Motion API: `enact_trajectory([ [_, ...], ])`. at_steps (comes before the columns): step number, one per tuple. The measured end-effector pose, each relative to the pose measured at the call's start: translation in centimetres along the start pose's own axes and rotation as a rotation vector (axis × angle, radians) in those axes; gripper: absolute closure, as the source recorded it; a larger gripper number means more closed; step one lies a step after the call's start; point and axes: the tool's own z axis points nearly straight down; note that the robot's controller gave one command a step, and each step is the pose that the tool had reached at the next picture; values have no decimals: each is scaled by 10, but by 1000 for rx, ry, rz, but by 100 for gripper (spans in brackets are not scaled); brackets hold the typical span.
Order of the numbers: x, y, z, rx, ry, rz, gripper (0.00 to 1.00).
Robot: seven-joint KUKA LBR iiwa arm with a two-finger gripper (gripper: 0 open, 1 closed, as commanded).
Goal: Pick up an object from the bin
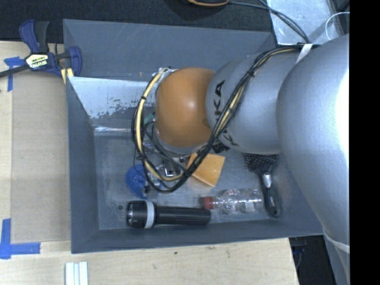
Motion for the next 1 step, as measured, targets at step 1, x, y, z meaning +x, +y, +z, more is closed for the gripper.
enact_trajectory([
  [1,44,-113,8,7,-8,-149,0],
])
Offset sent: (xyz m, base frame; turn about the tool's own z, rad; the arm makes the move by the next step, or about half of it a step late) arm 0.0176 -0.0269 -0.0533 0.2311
